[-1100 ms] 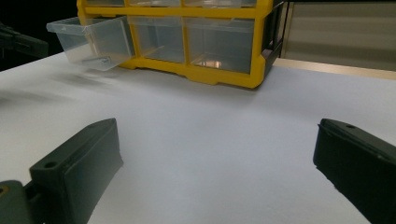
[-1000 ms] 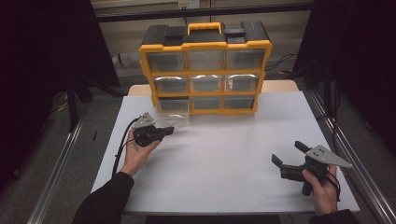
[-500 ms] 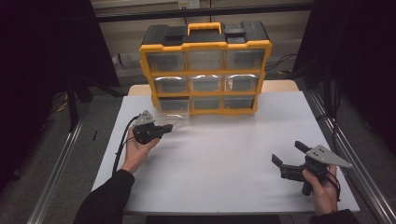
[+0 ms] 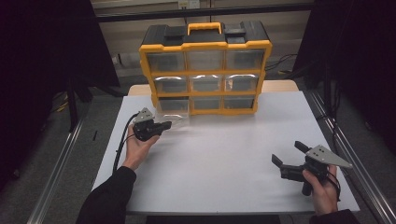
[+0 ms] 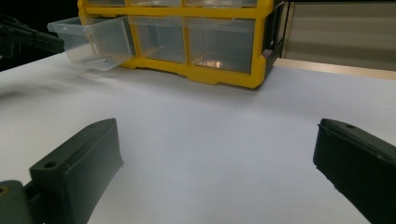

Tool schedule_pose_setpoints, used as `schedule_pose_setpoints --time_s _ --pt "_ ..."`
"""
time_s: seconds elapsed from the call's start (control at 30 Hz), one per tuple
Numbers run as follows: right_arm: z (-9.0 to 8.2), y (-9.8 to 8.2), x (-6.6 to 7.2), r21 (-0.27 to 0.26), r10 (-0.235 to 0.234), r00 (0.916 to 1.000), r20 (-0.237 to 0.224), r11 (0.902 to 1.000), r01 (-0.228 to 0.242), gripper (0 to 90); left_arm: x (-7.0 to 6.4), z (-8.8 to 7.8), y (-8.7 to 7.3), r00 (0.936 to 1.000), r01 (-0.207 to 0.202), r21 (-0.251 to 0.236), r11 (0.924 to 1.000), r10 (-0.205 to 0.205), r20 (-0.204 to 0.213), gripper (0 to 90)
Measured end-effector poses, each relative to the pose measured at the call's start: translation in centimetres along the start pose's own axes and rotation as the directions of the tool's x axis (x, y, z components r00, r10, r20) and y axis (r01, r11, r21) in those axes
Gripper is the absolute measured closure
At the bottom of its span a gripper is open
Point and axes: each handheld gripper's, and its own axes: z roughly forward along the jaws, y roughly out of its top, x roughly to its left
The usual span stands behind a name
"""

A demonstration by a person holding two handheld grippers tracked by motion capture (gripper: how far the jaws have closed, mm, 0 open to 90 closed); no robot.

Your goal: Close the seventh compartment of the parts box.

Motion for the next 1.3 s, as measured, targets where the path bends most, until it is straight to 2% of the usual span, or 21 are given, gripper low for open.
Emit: schedule_pose_setpoints --time_s 0.2,0.27,0.3,0.33,0.43,0.67,0.9,1.03,1.17,1.27,1.3 --pt "0.0 0.0 0.0 0.002 0.0 1.0 0.0 1.0 0.0 0.5 0.4 0.1 0.1 0.9998 -0.008 0.012 0.9999 0.008 -0.016 90.0" --pt "0.0 0.0 0.0 0.002 0.0 1.0 0.0 1.0 0.0 0.5 0.4 0.2 0.2 0.9999 0.005 -0.011 0.9999 -0.005 -0.015 90.0" --pt "0.0 0.0 0.0 0.0 0.001 1.0 0.0 1.0 -0.001 0.5 0.4 0.1 0.2 0.9999 0.007 -0.006 1.0 -0.007 -0.012 90.0" --pt "0.0 0.0 0.0 0.0 0.001 1.0 -0.001 1.0 -0.001 0.5 0.5 0.2 0.3 0.9998 -0.006 -0.002 1.0 0.006 -0.017 90.0" --pt "0.0 0.0 0.0 0.001 -0.001 1.0 -0.001 1.0 0.001 0.5 0.5 0.3 0.5 0.9994 0.004 -0.001 1.0 -0.004 -0.033 90.0" --pt "0.0 0.0 0.0 0.0 -0.003 1.0 -0.002 1.0 0.003 0.6 0.3 0.7 0.7 0.9999 -0.001 -0.009 1.0 0.001 -0.017 90.0" --pt "0.0 0.0 0.0 0.0 -0.003 1.0 -0.002 1.0 0.003 0.6 0.2 0.9 0.8 0.9995 0.004 -0.01 0.9999 -0.004 -0.03 90.0" --pt "0.0 0.0 0.0 0.0 -0.004 1.0 -0.002 1.0 0.004 0.6 0.4 1.0 0.9 0.9998 -0.01 -0.014 0.9999 0.009 -0.02 90.0" --pt "0.0 0.0 0.0 0.001 -0.003 1.0 -0.002 1.0 0.003 0.6 0.2 1.1 1.0 0.9996 0.003 -0.012 0.9999 -0.004 -0.028 90.0" --pt "0.0 0.0 0.0 0.002 -0.006 1.0 -0.003 1.0 0.006 0.5 0.3 1.1 1.1 0.9994 -0.013 -0.002 0.9999 0.013 -0.031 90.0" --pt "0.0 0.0 0.0 0.0 -0.004 1.0 -0.003 1.0 0.004 0.6 0.3 1.1 1.0 0.9995 -0.007 -0.006 1.0 0.007 -0.03 90.0"
